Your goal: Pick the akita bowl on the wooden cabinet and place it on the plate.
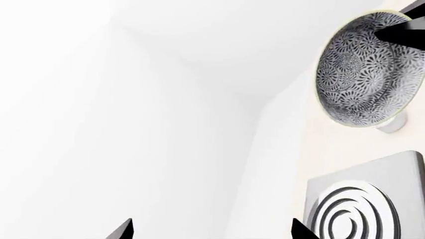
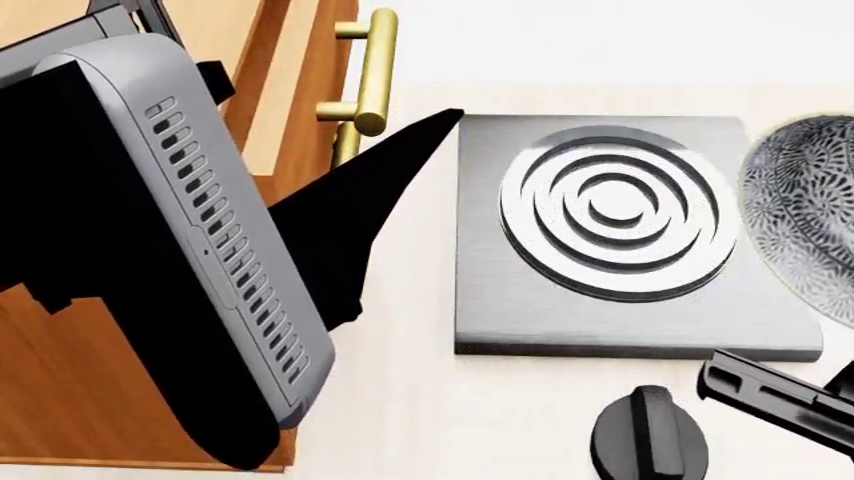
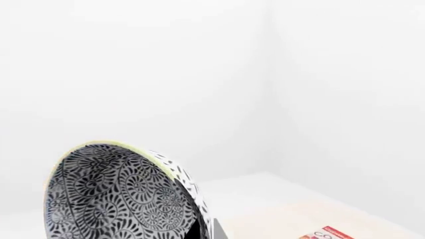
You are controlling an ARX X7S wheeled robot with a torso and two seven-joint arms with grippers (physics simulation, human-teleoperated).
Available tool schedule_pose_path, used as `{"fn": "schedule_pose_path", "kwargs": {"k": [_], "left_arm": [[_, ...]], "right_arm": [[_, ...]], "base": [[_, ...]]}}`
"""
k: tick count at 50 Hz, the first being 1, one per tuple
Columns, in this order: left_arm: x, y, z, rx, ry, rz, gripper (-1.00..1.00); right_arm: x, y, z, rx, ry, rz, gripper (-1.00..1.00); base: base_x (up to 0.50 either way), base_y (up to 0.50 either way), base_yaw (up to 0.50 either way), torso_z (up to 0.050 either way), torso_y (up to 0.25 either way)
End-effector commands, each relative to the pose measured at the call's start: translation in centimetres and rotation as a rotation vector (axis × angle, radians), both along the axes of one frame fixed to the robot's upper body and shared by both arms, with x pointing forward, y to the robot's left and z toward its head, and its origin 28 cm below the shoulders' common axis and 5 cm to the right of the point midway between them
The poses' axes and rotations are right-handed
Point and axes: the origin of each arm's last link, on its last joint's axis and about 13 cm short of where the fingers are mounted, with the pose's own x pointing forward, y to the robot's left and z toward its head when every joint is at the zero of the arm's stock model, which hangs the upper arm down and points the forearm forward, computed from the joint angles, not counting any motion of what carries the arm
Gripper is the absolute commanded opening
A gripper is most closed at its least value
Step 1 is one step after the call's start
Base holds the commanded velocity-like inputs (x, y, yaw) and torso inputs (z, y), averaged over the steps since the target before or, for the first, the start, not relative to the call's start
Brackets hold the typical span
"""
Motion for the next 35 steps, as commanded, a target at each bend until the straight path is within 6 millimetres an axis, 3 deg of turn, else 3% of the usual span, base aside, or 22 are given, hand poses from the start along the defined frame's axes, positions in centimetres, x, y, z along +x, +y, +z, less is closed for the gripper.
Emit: {"fn": "schedule_pose_path", "kwargs": {"k": [1, 11, 35], "left_arm": [[0.0, 0.0, -0.1, -0.003, 0.003, 0.001, 1.0], [-0.1, 0.1, 0.0, -0.005, -0.001, 0.002, 1.0], [0.3, 0.1, -0.3, -0.032, -0.006, 0.017, 1.0]], "right_arm": [[-0.4, -0.8, 0.7, 0.029, -0.073, -0.085, -1.0], [-1.1, -1.8, 0.7, 0.112, -0.099, -0.183, -1.0], [-1.5, -2.9, 1.5, 0.126, -0.11, -0.195, -1.0]], "base": [[0.0, 0.0, 0.0, 0.0, 0.01], [0.0, 0.0, 0.0, 0.0, 0.0], [0.0, 0.0, 0.0, 0.0, 0.0]]}}
